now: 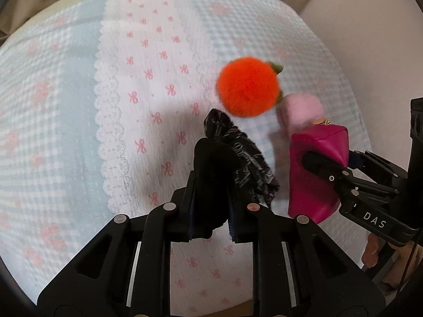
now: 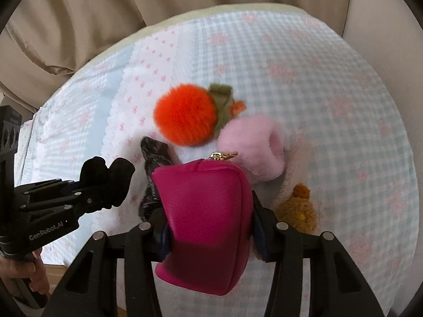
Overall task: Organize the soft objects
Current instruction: 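Carry the black scrunchie and pink pouch over the cardboard box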
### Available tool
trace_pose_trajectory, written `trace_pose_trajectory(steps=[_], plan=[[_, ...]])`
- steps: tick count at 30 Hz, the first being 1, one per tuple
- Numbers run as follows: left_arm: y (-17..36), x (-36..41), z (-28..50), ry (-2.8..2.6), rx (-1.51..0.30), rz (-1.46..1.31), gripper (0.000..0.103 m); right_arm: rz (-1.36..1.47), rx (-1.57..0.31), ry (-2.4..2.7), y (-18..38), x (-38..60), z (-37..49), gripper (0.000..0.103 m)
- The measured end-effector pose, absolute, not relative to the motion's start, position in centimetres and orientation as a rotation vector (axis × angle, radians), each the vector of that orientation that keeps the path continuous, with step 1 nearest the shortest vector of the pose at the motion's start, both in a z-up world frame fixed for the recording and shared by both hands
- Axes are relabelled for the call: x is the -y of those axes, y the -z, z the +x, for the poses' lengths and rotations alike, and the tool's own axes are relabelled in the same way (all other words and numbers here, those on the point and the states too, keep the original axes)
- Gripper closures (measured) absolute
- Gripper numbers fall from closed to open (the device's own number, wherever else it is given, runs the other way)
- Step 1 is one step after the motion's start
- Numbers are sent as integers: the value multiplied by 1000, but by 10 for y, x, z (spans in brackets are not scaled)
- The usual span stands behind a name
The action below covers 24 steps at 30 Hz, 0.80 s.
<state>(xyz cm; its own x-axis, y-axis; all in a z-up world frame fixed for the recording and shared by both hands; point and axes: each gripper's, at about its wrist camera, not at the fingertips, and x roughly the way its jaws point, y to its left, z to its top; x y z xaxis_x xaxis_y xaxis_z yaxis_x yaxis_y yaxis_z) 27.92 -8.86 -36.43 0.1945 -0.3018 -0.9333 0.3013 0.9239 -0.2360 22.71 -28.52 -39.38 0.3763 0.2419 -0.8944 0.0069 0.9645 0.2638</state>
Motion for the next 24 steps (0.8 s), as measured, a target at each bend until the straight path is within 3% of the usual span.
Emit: trace_pose_trajectory(steps=[13,24], plan=[[254,86,231,398,-1159,-29,87,235,-1043,-187,303,287,203,58],[165,37,141,316,-1075,-108,87,186,-983,-275,210,261,151,58]])
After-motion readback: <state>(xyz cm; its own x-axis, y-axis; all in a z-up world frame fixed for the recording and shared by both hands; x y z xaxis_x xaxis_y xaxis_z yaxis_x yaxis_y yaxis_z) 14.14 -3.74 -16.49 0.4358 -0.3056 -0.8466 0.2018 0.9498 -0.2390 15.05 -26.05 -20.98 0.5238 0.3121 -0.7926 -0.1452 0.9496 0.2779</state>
